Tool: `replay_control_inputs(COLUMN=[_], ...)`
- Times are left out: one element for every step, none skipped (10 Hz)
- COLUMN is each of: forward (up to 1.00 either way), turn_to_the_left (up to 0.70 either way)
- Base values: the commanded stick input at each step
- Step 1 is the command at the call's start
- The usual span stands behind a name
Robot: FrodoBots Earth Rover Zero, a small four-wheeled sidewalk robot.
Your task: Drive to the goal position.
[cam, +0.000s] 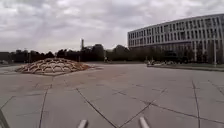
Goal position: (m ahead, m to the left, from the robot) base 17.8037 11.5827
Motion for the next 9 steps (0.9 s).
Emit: replay_control_inputs(forward=[0.70,0.70,0.70,0.70,0.70,0.70,0.70,0.70,0.70], turn_to_the_left=[0.00,0.00,0.00,0.00,0.00,0.00,0.00,0.00,0.00])
